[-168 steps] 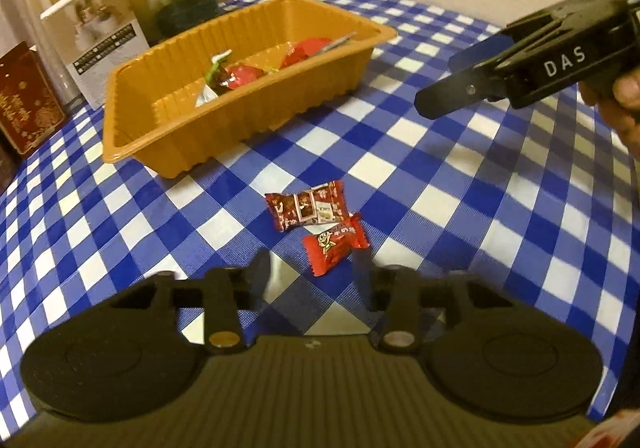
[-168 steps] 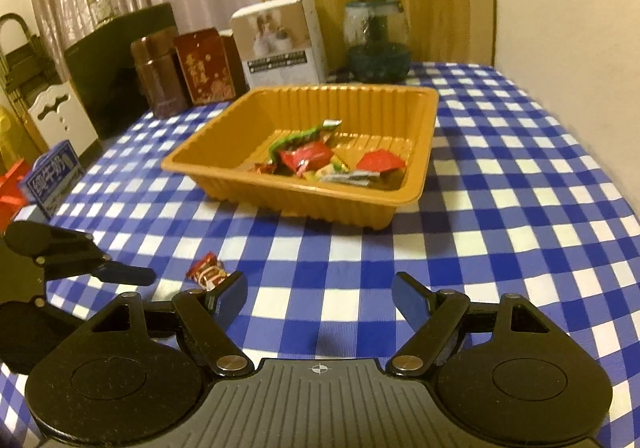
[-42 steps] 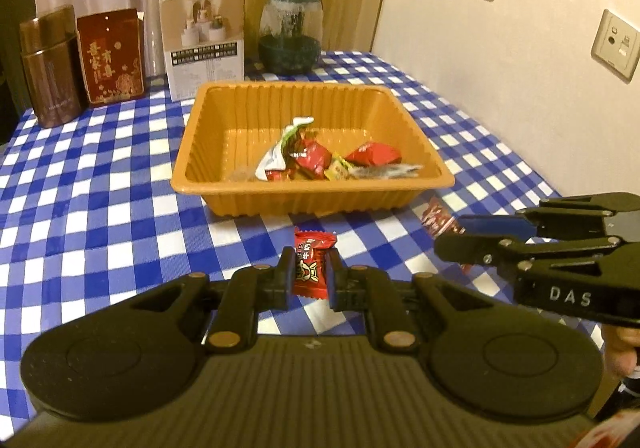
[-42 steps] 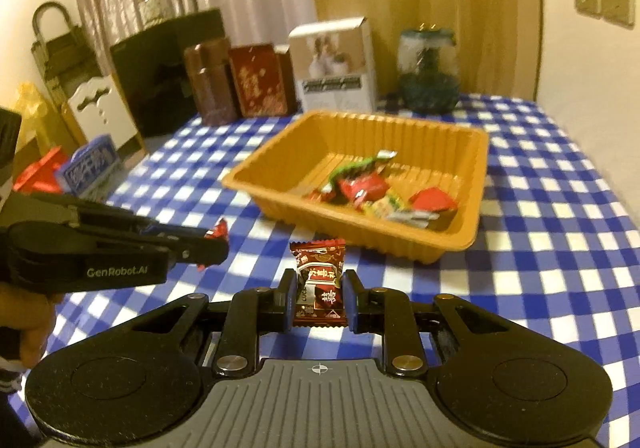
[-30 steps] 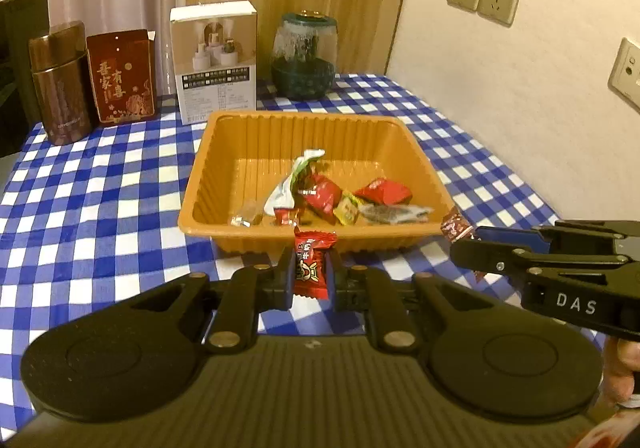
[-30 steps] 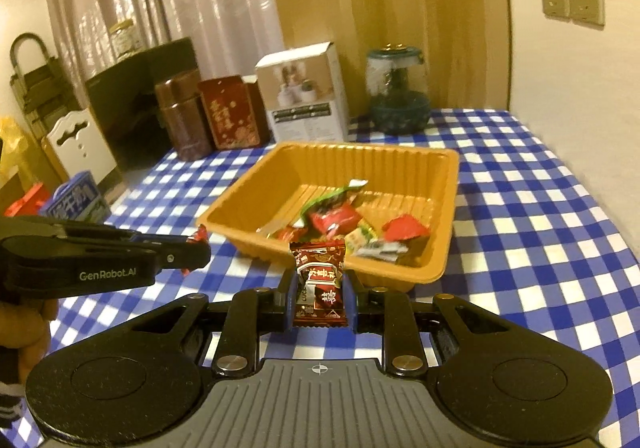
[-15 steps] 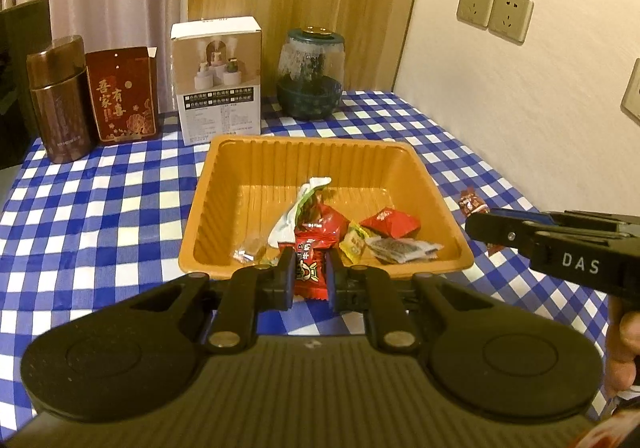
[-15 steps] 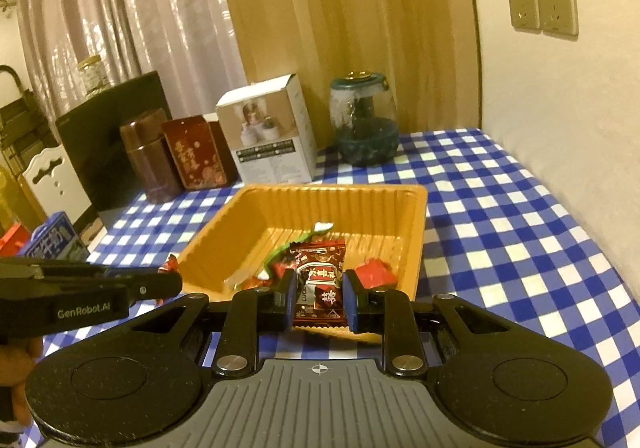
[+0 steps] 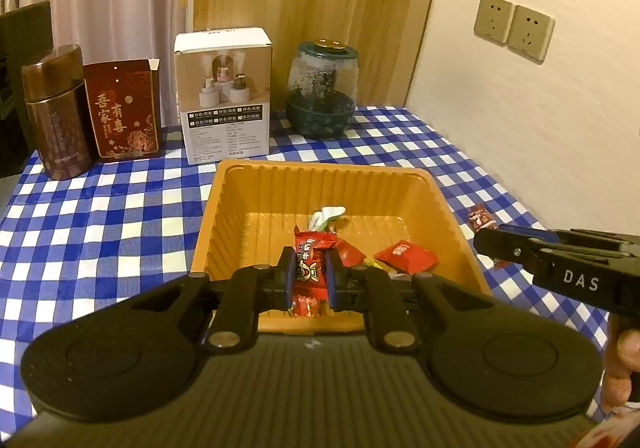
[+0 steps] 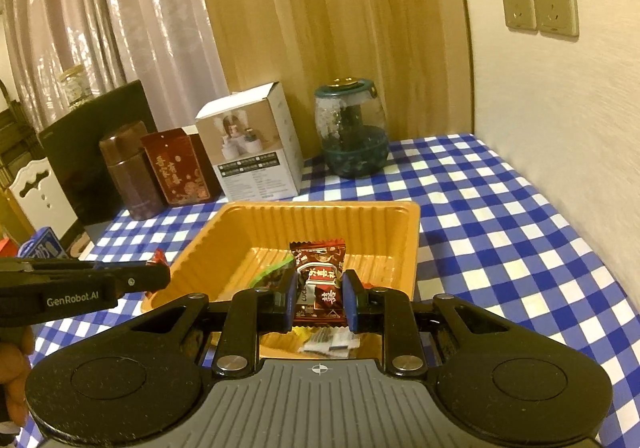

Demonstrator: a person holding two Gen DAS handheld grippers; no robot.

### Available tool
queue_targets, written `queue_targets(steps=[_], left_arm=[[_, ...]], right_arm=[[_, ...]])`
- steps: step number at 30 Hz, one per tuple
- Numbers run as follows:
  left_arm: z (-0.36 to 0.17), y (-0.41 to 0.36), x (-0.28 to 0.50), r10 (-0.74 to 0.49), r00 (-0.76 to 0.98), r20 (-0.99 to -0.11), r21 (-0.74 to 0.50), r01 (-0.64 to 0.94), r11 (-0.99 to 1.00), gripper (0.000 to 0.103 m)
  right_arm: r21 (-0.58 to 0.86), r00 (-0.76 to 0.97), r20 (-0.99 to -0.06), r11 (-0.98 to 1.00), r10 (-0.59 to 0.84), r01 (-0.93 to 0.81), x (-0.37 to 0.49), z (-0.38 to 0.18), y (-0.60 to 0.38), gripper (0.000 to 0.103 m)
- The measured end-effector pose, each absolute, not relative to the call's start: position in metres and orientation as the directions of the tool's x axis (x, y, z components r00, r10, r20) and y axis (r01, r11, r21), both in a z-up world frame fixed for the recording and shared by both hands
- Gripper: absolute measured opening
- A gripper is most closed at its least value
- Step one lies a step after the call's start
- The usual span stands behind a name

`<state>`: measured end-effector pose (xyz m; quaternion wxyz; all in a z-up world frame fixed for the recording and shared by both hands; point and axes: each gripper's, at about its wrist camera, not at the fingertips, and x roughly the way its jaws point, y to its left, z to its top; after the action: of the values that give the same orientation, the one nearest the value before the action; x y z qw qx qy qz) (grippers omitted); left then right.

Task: Organize snacks
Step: 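Carry both candies over the orange tray, then open the left tool to drop its candy while the right tool releases its candy into the tray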

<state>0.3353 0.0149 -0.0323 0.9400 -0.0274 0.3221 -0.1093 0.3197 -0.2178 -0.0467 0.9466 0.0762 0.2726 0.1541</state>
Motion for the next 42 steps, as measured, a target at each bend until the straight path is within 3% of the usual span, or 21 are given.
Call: queue_targets(steps=[42], left_arm=[[-0.068,0.011,0.434,-0.180,0.740,-0.648,-0.113,0.140,0.984,0.013]], right_arm=[[0.242,0.778,-0.547,0.948,0.310,-0.207,0.418,-0.072,-0.205,0.025]])
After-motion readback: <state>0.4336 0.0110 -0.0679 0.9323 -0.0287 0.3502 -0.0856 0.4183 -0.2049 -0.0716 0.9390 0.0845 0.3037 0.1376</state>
